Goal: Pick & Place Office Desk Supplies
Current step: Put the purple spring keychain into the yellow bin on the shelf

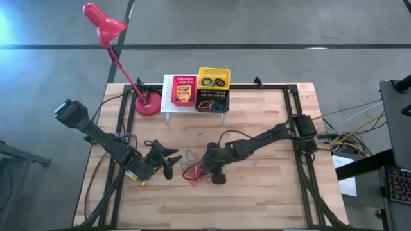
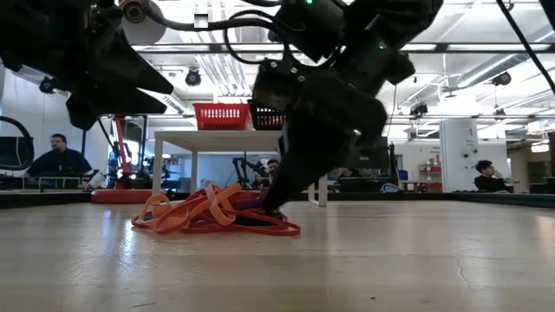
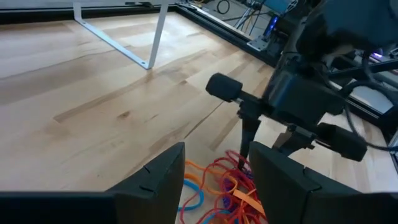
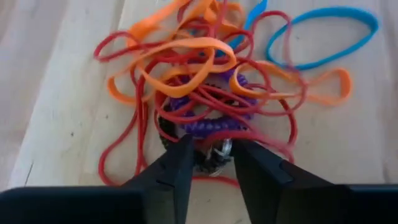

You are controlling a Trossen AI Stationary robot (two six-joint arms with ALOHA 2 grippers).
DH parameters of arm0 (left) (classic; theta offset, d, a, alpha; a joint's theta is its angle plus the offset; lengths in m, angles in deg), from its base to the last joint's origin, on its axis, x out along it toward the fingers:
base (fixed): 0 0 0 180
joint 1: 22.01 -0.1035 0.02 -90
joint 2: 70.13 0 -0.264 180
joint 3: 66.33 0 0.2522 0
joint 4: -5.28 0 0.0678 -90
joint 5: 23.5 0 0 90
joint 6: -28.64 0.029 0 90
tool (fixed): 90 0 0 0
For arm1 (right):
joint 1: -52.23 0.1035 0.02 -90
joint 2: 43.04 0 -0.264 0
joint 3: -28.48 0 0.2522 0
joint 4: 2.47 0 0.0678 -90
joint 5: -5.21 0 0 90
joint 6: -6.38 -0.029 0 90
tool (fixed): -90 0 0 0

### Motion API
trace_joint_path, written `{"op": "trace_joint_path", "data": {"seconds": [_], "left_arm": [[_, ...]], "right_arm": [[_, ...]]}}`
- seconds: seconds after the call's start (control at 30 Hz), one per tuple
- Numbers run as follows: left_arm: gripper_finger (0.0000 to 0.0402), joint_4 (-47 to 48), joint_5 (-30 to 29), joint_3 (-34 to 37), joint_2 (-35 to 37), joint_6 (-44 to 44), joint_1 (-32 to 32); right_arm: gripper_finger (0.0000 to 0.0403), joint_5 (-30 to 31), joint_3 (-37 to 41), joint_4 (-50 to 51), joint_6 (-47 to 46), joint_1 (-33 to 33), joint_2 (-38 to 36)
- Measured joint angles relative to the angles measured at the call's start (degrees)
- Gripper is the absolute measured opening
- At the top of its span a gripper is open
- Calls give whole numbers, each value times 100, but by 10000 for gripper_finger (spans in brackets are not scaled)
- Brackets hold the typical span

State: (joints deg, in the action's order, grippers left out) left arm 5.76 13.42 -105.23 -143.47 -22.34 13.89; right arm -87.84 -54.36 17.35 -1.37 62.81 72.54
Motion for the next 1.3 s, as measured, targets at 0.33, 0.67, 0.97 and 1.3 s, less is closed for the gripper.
{"op": "trace_joint_path", "data": {"seconds": [0.33,0.67,0.97,1.3], "left_arm": [[184,-15,-2,4,0,-2,0],[183,-66,16,-1,0,-50,0],[182,-94,16,-1,0,-50,0],[181,-104,16,4,-2,-46,-4]], "right_arm": [[14,34,-1,515,-195,28,-420],[9,328,67,2160,-535,323,-1200],[9,303,86,3753,-1002,708,-2035],[9,-440,170,2870,-127,714,-2622]]}}
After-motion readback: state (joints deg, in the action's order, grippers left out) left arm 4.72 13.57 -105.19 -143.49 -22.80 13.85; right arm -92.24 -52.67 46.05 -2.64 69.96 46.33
